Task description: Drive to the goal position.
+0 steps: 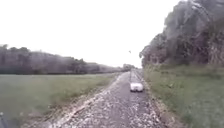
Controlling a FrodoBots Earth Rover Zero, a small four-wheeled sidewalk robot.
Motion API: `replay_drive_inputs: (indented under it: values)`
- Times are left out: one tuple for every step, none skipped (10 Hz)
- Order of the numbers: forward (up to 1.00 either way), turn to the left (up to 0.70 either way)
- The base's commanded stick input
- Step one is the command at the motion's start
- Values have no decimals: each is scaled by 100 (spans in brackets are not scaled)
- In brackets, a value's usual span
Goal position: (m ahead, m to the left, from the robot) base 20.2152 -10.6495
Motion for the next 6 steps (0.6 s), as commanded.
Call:
replay_drive_inputs:
  values:
    - [100, 0]
    - [100, 0]
    - [100, 0]
    - [100, 12]
    - [100, 27]
    - [100, 27]
